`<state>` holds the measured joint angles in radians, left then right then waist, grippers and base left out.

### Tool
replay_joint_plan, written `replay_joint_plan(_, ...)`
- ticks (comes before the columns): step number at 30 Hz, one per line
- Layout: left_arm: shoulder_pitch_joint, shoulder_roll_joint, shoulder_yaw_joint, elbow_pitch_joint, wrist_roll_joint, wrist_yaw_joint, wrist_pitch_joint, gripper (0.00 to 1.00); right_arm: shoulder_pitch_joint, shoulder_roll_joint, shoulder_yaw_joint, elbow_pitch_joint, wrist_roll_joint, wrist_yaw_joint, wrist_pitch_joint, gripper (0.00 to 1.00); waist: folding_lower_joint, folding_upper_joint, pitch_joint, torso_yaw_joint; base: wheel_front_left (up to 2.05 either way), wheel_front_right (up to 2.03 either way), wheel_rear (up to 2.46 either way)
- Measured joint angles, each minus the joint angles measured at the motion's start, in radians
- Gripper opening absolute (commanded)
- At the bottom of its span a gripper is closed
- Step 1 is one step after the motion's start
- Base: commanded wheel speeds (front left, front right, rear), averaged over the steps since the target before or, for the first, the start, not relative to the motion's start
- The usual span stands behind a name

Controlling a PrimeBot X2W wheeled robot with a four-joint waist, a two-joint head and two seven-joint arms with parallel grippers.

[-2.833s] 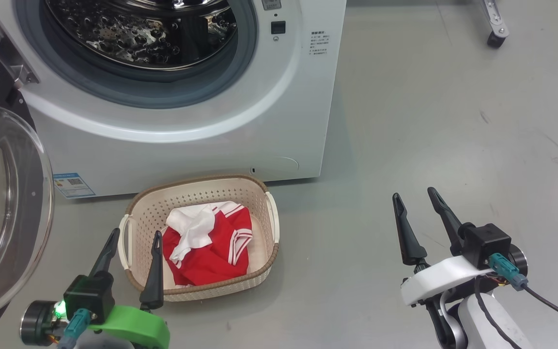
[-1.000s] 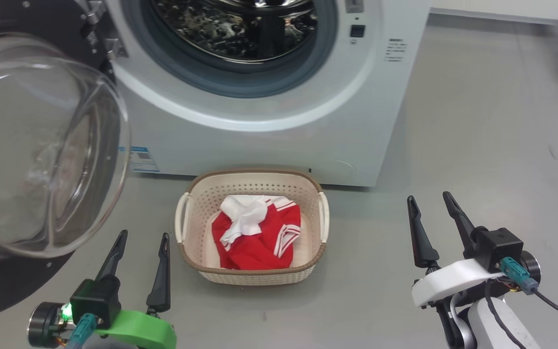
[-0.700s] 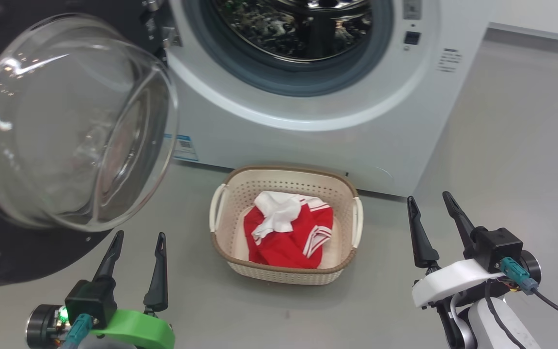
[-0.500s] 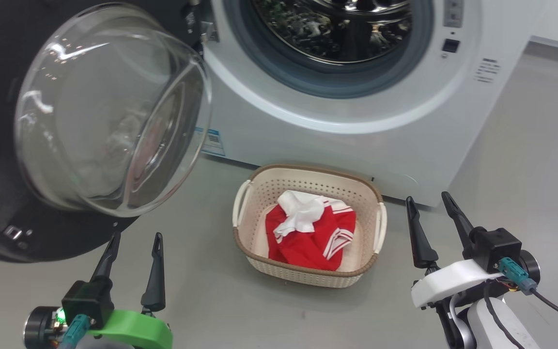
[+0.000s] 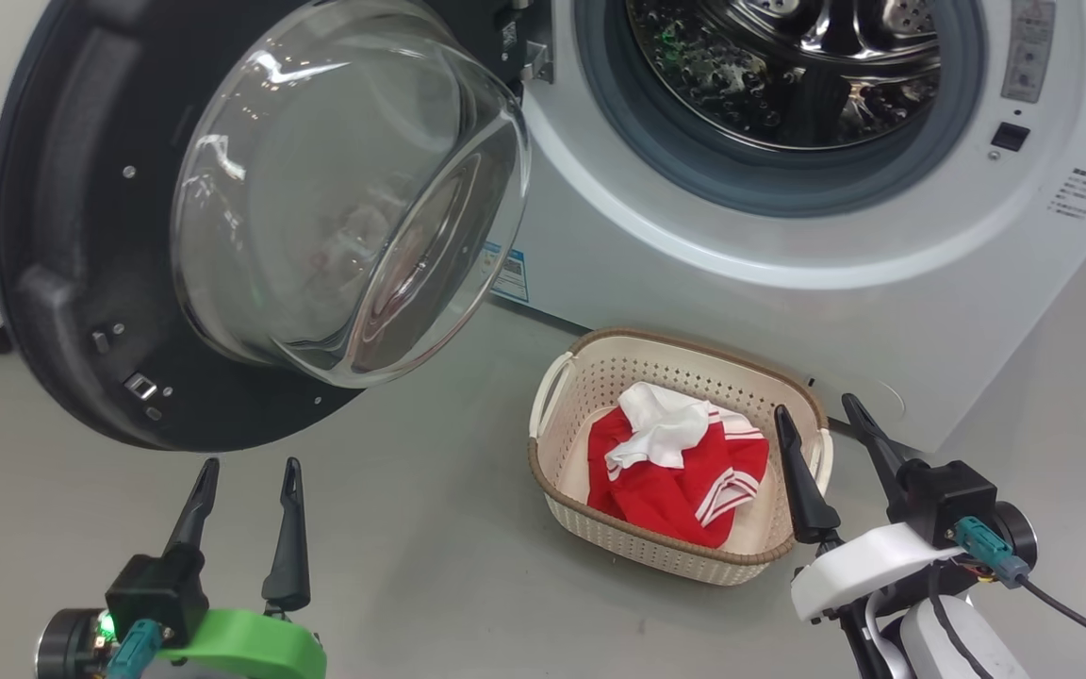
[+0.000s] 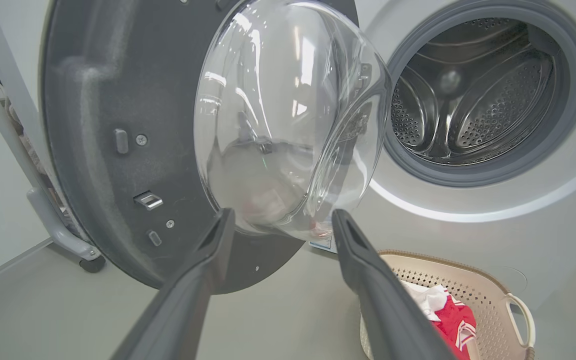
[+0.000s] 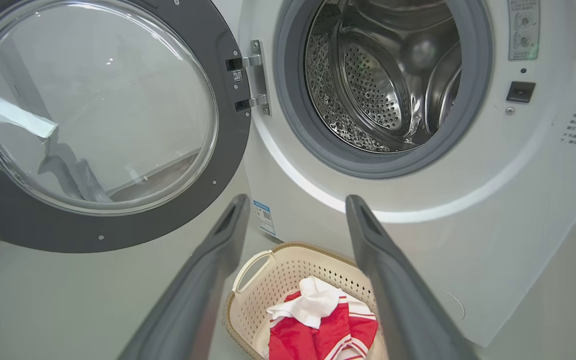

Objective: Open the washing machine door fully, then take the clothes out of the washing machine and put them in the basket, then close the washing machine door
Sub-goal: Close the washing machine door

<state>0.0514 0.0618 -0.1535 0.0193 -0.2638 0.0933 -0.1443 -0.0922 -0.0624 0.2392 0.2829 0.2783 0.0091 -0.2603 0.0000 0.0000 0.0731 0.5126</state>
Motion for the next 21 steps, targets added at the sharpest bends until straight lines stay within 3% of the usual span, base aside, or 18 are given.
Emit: replay_joint_plan(21, 0.031, -0.003, 0.025, -0.001, -0.009, 0.007, -0.015, 1.0, 0.0, 0.002, 0.022, 0.018, -0.009, 0.01, 0.0, 1.0, 0.0, 0.0, -0.005, 0.021, 0.0, 0.0, 0.0)
